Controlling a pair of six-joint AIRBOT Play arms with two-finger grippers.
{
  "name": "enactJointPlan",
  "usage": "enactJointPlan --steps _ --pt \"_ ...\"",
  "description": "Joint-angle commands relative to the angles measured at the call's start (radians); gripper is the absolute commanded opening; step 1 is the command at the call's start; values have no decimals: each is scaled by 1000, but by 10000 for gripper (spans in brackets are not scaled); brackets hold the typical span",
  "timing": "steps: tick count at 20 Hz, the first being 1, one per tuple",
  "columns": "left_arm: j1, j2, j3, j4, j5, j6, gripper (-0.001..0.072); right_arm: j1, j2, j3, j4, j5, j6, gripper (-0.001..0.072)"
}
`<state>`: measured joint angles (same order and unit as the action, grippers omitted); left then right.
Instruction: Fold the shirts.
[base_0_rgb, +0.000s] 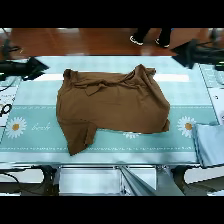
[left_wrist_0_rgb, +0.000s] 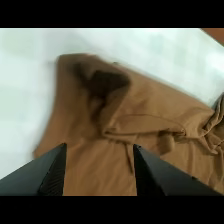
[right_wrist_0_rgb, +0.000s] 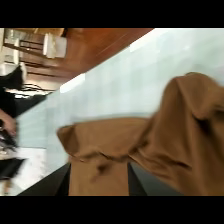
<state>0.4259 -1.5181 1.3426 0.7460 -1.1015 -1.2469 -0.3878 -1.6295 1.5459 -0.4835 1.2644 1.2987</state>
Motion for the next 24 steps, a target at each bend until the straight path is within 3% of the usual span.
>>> enactJointPlan --steps 1,3,6,8,16,21,22,24 --pt "198 106 -113 6 -143 12 510 -108 187 -90 -444 94 21 406" --pt "262 187 -327 7 -160 48 510 -115 319 -322 -634 63 40 406" --pt "315 230 -618 2 -172 82 509 -164 495 -682 -491 -73 -28 406" --pt "331 229 -712 3 -181 110 510 -179 576 -810 -389 -90 -69 406" --pt "207 179 -755 -32 -149 109 509 -177 671 -887 -370 -27 -74 406" --pt "59 120 -754 -40 -14 66 507 -177 672 -887 -360 -26 -73 406" --pt "33 116 -754 -40 15 47 480 -178 671 -887 -361 -29 -73 406" --pt "0 116 -749 -40 24 77 15 -186 671 -884 -397 -72 -73 406"
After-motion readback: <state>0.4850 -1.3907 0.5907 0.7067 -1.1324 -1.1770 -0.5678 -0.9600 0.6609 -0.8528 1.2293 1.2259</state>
